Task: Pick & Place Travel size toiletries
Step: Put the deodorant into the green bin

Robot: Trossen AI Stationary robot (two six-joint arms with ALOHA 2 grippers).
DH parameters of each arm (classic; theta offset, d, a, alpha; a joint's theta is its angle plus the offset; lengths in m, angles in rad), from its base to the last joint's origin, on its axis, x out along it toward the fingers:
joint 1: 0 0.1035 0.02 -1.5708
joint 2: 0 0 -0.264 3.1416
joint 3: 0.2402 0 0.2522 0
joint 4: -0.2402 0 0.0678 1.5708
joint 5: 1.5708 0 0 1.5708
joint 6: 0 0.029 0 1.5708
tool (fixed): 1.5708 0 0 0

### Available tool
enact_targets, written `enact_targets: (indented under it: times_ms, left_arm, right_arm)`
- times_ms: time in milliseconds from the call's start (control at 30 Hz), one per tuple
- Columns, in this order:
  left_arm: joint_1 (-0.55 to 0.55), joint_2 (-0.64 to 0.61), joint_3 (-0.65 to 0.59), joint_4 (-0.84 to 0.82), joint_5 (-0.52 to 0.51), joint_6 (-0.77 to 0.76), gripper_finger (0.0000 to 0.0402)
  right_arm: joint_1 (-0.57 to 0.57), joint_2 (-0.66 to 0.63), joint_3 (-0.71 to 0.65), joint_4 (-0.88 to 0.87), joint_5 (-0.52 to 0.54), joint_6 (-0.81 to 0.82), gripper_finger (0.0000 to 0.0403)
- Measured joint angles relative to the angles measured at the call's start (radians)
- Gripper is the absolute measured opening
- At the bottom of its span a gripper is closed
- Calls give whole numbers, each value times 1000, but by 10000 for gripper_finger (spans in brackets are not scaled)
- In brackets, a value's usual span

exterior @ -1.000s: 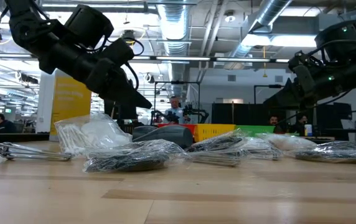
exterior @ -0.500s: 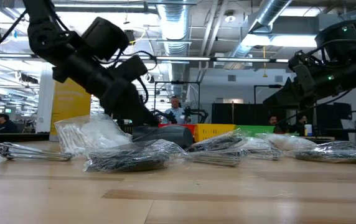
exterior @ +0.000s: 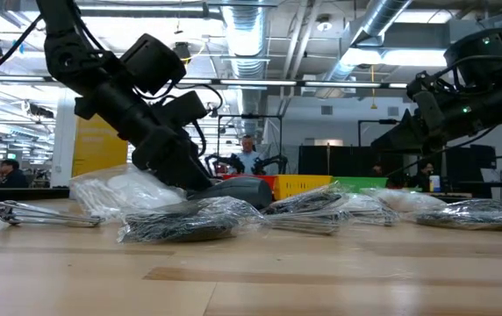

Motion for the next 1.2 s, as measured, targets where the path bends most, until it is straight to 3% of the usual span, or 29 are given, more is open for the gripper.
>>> enact_targets:
  times_ms: [1200]
  left_arm:
    - [0, 17, -1, -11, 9, 25, 239]
  right_arm:
    - [0, 0, 0, 1, 0, 0, 107]
